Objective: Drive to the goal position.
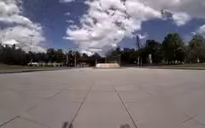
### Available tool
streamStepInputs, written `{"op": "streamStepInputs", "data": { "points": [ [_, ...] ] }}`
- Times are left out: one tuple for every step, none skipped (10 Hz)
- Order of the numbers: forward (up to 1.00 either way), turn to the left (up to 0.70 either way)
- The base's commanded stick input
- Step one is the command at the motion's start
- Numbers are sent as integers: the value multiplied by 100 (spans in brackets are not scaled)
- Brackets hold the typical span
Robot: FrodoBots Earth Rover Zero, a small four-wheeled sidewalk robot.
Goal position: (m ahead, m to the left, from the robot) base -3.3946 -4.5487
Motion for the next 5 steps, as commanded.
{"op": "streamStepInputs", "data": {
  "points": [
    [70, 0],
    [70, 0],
    [70, 0],
    [70, 0],
    [70, 0]
  ]
}}
